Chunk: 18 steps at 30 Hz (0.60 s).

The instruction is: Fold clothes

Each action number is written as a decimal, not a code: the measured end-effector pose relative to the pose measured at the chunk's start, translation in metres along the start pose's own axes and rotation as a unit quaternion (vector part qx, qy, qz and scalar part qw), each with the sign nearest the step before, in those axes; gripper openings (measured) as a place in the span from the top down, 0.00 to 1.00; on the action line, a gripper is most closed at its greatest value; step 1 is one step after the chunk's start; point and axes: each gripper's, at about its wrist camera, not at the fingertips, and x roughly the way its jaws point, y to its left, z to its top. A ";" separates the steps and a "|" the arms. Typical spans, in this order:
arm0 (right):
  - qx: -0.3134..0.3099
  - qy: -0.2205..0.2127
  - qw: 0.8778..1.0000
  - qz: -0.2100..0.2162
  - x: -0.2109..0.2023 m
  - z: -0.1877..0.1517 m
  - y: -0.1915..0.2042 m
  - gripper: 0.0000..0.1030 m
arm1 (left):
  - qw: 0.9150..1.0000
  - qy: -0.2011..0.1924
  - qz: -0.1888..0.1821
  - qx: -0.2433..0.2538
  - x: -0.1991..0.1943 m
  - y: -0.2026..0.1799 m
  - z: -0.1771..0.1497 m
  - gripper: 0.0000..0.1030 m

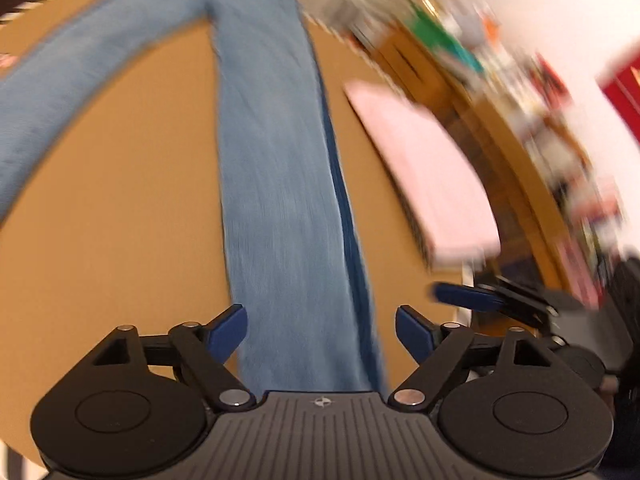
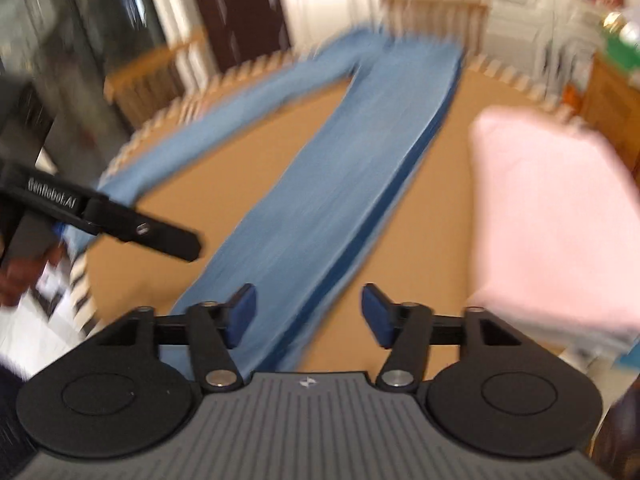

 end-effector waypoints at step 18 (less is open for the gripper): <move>0.087 -0.046 0.992 0.083 0.016 0.081 -0.193 0.12 | 0.923 -0.165 0.211 -0.275 0.024 -0.130 -0.044 0.02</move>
